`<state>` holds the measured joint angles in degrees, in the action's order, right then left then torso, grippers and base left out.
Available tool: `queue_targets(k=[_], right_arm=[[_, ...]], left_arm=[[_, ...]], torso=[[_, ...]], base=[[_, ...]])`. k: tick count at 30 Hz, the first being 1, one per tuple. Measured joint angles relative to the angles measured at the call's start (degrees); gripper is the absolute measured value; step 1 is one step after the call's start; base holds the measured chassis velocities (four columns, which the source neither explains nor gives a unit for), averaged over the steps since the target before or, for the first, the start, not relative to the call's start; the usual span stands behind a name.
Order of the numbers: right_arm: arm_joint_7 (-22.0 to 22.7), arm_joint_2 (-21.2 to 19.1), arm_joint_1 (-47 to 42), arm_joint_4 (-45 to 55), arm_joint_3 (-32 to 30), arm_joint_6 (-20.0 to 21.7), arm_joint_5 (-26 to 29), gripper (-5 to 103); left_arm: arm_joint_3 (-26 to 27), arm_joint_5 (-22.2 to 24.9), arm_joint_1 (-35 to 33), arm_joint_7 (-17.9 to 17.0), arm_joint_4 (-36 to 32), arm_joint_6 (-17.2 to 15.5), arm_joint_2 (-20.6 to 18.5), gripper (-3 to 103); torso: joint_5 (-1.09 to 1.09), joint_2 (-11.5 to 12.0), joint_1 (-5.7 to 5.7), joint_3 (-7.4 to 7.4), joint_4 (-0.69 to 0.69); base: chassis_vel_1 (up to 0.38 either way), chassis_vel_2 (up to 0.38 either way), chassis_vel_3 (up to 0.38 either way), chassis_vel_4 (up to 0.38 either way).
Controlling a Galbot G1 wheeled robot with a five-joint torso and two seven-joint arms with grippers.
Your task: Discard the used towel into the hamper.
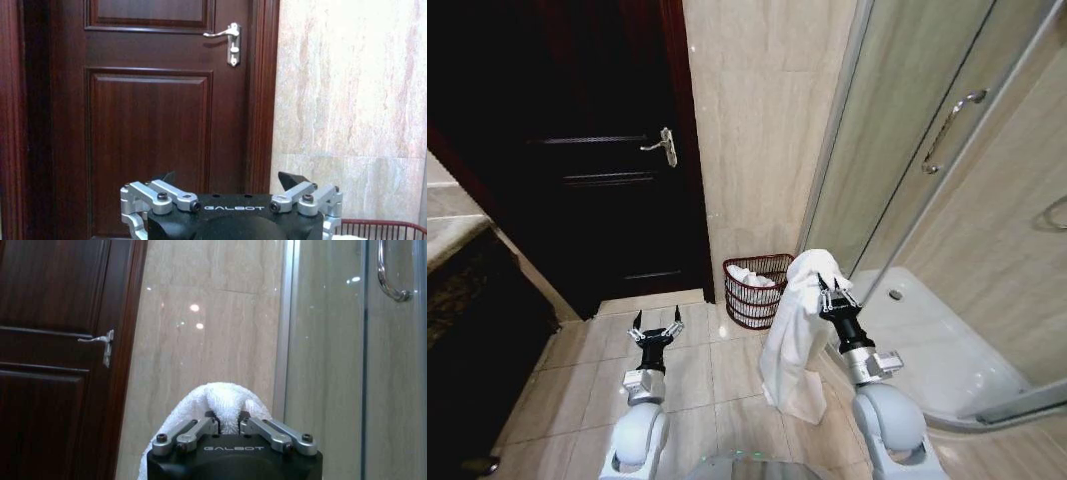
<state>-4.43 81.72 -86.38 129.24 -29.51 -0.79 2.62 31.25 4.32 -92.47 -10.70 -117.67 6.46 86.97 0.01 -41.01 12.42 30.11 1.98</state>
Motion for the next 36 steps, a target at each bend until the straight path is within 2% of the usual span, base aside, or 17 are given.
queue_targets(k=[25, 36], right_arm=[[-0.2, 0.0, 0.6, -0.7, 0.1, -0.1, 0.6, 12], [0.3, -0.1, 0.8, -0.1, 0.1, 0.2, 0.6, 12]], left_arm=[[-0.7, -0.6, 0.3, -0.4, 0.3, -0.9, 0.6, 100], [-0.5, -0.6, 0.0, -0.3, 0.3, -0.7, 0.9, 100]], torso=[[-0.01, -6.2, 2.66, 3.58, 0.0], [-0.01, -6.7, 2.86, 3.87, 0.0]], base=[[-0.041, 0.043, 0.046, -0.035], [0.014, 0.043, 0.05, 0.017]])
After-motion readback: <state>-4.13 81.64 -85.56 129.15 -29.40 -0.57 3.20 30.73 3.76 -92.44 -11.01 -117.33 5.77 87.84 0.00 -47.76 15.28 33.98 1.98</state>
